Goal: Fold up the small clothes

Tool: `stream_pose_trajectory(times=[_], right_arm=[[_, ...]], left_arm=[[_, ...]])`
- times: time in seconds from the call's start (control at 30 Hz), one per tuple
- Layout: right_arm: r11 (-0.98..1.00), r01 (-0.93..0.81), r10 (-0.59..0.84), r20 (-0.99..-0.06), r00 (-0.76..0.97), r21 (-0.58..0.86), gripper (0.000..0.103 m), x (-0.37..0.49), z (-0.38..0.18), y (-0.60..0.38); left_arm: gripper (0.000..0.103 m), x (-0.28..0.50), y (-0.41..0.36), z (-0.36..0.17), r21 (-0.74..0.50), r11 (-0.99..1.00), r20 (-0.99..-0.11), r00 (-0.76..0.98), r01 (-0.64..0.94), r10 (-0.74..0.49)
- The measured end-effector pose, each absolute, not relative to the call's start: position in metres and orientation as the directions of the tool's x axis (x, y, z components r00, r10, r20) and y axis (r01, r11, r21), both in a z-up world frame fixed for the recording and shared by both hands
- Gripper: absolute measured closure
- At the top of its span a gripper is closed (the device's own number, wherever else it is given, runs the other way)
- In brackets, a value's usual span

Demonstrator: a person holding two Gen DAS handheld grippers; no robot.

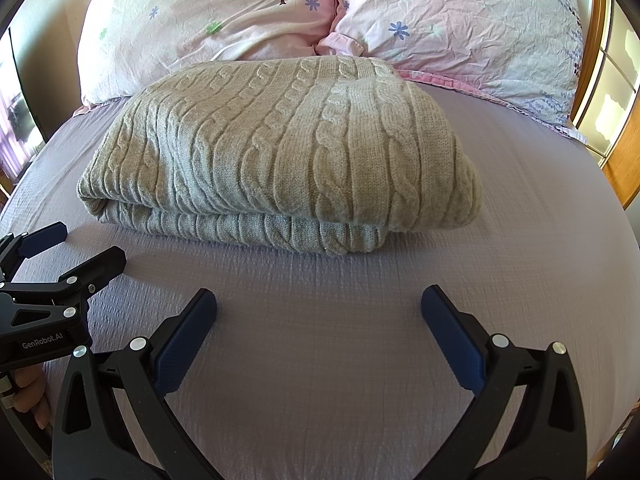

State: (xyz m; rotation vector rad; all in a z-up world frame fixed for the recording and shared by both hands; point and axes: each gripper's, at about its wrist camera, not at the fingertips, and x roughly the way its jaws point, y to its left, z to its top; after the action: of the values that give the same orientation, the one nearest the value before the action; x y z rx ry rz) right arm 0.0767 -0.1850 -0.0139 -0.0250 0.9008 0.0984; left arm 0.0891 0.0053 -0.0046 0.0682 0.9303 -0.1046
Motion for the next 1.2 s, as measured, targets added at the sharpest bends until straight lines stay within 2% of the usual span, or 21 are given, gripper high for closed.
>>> stream_pose_trajectory(times=[1.2], right_arm=[[0.995,-0.095,0.075,-0.784,0.617,0.02,0.001,0.0768,-0.0138,-0.1851]], left_arm=[[0.002,0.0887,0.0054,-0.0048,0.016,0.994,-0.804,0.592,0.112,-0.053]])
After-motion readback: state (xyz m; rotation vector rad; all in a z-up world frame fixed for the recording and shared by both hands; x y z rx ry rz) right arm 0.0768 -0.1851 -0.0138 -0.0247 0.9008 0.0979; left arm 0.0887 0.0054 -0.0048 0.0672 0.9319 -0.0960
